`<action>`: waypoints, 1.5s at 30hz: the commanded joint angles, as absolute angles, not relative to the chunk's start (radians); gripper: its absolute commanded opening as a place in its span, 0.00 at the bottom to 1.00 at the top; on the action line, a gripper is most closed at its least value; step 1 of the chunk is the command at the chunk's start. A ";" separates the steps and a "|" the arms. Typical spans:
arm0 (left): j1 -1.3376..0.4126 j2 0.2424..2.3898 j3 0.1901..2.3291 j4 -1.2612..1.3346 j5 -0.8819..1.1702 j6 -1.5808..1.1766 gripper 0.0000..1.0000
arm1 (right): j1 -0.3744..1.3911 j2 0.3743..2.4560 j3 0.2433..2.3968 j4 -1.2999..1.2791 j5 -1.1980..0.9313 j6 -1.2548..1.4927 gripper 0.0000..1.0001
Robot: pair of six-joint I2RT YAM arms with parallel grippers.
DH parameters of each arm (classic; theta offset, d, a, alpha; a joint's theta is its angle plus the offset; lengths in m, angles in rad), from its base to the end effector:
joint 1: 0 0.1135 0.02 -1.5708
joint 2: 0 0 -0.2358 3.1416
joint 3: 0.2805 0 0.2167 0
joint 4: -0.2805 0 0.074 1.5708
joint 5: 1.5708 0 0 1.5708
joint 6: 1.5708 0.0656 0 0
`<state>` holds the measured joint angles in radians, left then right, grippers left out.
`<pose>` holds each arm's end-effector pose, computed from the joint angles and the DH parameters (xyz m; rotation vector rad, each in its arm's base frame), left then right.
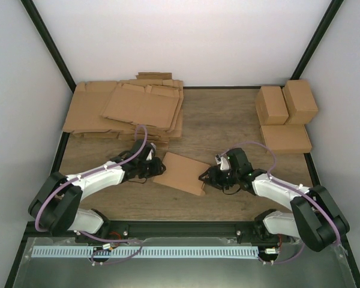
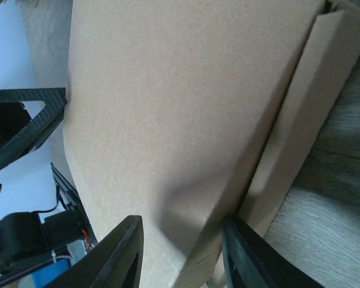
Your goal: Fold the paper box
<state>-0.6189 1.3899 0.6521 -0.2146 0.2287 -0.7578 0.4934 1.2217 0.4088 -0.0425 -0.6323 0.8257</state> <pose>0.1966 -0.1583 0.1374 -0.0884 2.6975 -0.7866 0.1660 0.1333 0.1293 0.1190 2.6729 1.2948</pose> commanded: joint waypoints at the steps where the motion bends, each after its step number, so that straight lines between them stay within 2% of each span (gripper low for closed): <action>1: -0.627 1.387 0.632 -0.174 0.318 -0.769 0.36 | 0.506 1.209 0.392 0.060 -0.685 0.956 0.36; 7: -0.627 1.378 0.618 -0.141 0.360 -0.789 0.36 | 0.506 1.172 0.376 0.060 -0.596 1.091 0.25; 14: -0.627 1.357 0.599 -0.113 0.388 -0.822 0.36 | 0.506 1.170 0.381 0.114 -0.610 1.172 0.25; 20: -0.629 1.338 0.590 -0.098 0.398 -0.847 0.37 | 0.506 1.236 0.458 0.063 -0.545 1.035 0.25; 23: -0.629 1.312 0.591 -0.129 0.354 -0.847 0.37 | 0.503 1.303 0.542 -0.064 -0.439 0.918 0.17; 27: -0.628 1.272 0.594 -0.165 0.313 -0.846 0.37 | 0.473 1.331 0.531 0.005 -0.518 0.889 0.14; 29: -0.627 1.254 0.597 -0.183 0.294 -0.845 0.40 | 0.468 1.345 0.559 0.005 -0.526 0.843 0.18; 32: -0.627 1.230 0.612 -0.222 0.257 -0.828 0.51 | 0.468 1.370 0.637 -0.079 -0.515 0.699 0.32; 36: -0.620 1.212 0.627 -0.266 0.212 -0.805 0.54 | 0.468 1.363 0.701 -0.226 -0.432 0.588 0.34; 45: -0.587 1.212 0.644 -0.287 0.216 -0.778 0.52 | 0.466 1.305 0.674 -0.251 -0.442 0.562 0.35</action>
